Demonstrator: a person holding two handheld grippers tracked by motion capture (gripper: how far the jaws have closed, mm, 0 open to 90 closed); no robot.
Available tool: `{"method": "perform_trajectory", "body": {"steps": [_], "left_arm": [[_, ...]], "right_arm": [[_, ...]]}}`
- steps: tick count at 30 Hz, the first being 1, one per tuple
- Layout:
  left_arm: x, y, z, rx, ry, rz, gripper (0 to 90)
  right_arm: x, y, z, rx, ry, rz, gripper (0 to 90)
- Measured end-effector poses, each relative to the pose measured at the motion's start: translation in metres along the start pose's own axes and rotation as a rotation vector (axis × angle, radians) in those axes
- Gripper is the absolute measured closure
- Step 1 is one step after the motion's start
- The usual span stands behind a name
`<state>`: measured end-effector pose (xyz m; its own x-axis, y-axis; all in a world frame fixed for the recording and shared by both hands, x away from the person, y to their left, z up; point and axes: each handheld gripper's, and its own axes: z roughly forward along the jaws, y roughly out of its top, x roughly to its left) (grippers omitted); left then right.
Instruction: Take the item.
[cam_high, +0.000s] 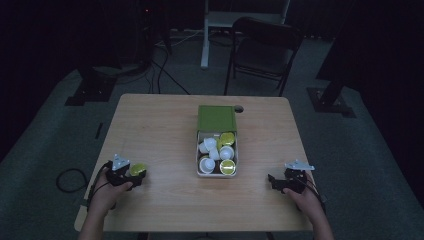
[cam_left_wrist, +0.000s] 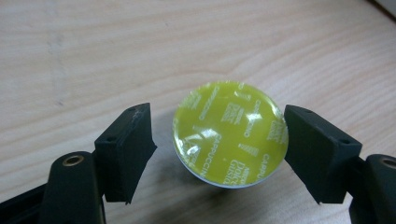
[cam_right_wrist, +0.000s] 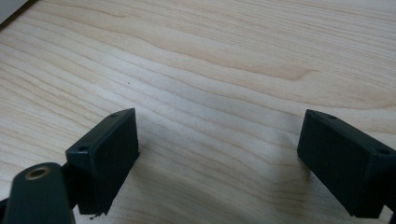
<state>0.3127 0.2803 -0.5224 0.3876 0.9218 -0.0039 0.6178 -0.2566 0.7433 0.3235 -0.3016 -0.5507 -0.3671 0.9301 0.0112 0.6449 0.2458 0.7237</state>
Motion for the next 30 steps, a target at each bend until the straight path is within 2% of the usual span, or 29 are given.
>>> {"method": "perform_trajectory", "body": {"steps": [3,8,14,17,20,24,30], "left_arm": [[0.001,0.005,-0.005,-0.013,0.008,0.010,24.9],[0.000,0.011,-0.010,-0.042,-0.002,0.015,22.2],[-0.005,0.019,-0.012,-0.085,-0.020,0.054,18.8],[-0.009,0.026,-0.012,-0.121,-0.051,0.054,18.0],[-0.013,0.031,-0.012,-0.135,-0.063,0.062,18.0],[-0.021,0.041,-0.011,-0.165,-0.090,0.091,18.0],[-0.037,0.052,-0.007,-0.199,-0.161,0.141,18.0]], "right_arm": [[0.000,0.000,0.000,0.000,0.000,0.000,11.9],[0.000,0.000,0.000,0.000,0.000,-0.001,11.9],[0.000,0.000,0.000,-0.001,0.000,0.000,11.9],[0.000,0.000,0.000,0.000,0.000,0.000,11.9],[0.000,0.000,0.000,0.001,0.000,0.000,11.9],[0.000,0.000,0.000,0.000,0.000,-0.001,11.9],[0.000,0.000,0.000,0.000,0.000,-0.001,11.9]]}}
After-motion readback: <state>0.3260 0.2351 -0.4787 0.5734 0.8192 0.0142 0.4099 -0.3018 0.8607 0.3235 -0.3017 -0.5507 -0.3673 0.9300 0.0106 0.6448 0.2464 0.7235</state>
